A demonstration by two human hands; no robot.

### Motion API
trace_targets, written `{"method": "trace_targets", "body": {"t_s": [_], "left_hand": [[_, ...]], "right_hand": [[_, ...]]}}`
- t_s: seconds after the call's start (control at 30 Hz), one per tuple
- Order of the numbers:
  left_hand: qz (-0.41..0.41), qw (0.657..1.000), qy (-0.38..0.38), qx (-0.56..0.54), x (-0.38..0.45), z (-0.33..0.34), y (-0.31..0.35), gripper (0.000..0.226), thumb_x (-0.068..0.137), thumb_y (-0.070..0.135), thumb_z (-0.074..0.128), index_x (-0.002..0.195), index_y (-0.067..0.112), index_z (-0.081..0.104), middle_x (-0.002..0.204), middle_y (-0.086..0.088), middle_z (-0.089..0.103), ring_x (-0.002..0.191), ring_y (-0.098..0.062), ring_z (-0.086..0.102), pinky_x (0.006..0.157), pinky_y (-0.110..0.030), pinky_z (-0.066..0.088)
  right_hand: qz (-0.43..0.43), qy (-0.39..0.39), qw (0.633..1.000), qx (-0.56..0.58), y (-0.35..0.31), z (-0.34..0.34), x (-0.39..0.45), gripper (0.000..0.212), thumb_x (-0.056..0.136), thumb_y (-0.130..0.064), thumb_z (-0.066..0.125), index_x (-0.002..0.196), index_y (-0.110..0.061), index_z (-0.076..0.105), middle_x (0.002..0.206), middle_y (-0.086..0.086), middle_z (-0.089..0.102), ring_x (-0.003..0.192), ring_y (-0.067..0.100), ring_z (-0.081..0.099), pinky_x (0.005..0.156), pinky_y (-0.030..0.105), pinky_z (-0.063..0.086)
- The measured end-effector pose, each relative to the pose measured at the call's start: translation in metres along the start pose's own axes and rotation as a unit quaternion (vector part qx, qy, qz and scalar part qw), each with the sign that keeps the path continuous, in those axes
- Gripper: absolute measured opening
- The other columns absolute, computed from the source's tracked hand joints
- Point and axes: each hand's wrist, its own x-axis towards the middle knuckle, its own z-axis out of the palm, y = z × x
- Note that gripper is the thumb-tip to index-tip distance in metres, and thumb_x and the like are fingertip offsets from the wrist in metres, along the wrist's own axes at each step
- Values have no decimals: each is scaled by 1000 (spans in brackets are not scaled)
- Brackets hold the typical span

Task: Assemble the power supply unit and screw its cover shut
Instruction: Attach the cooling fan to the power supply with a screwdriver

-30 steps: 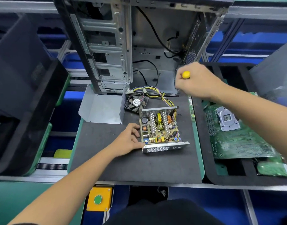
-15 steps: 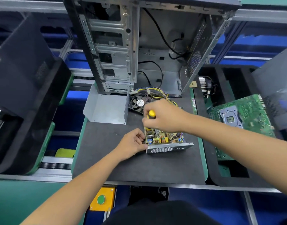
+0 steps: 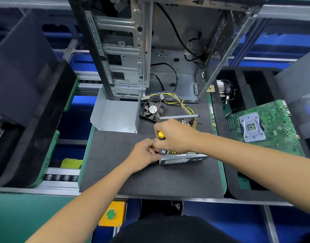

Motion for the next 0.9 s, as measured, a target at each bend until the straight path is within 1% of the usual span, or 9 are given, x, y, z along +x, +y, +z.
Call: {"method": "trace_targets", "body": {"t_s": [0.07,0.17,0.27,0.33,0.53,0.63,0.73,0.83,0.9], "left_hand": [[-5,1000,-2,-5,0,-1,1,24,74,-3,76,82,12,59,92,-19,59,49,2,42,54,-10,38],[-7,1000,5,-13,-1,0,0,19,74,-4,75,87,0,61,89,-16,59,50,1,41,54,-9,37],[8,1000,19,-6,-2,2,0,20,73,-5,74,76,10,61,81,-5,57,52,-1,42,55,-11,38],[13,999,30,-2,-2,4,-1,22,73,-4,75,73,14,61,80,-4,56,56,-5,43,57,-14,40],[8,999,42,22,-2,7,-4,15,73,1,75,80,5,63,82,-3,57,58,-7,43,60,-18,41],[4,998,48,28,-1,9,-3,15,72,1,74,79,7,62,82,-5,57,56,-5,42,59,-16,40],[0,998,48,32,0,8,-1,18,72,2,76,76,11,61,79,-4,56,53,-1,41,57,-13,39],[-14,999,34,5,-1,4,1,21,72,2,78,81,9,61,77,-7,55,53,-3,41,57,-15,38],[-18,1000,19,-14,-2,1,2,25,71,2,80,83,12,60,77,-3,55,54,-4,43,57,-15,39]], "right_hand": [[2,0,1000,-7,0,1,0,18,82,-33,61,79,-18,52,75,2,58,66,20,50,46,26,27],[-1,4,1000,0,1,0,1,20,83,-33,60,80,-15,54,72,1,56,61,17,47,45,26,26],[3,7,1000,22,2,-3,1,20,83,-33,60,81,-14,55,70,-2,53,56,10,44,46,26,26],[6,6,999,31,2,-4,1,19,83,-32,60,80,-14,54,69,-3,52,55,10,43,46,27,27],[5,7,1000,29,3,-3,0,18,84,-34,60,79,-17,54,70,-3,54,60,15,47,47,27,29],[0,8,1000,20,2,-3,-2,18,84,-34,61,81,-16,55,70,-3,54,57,11,45,46,26,26],[-1,20,999,32,2,-6,-3,18,83,-32,60,81,-15,56,70,-3,55,59,15,47,46,27,28],[4,38,998,54,3,-12,-4,17,82,-31,61,81,-14,58,63,-6,52,52,11,44,45,26,29],[3,45,997,59,3,-16,-4,17,82,-30,61,80,-13,58,60,-6,51,52,11,43,46,27,29]]}}
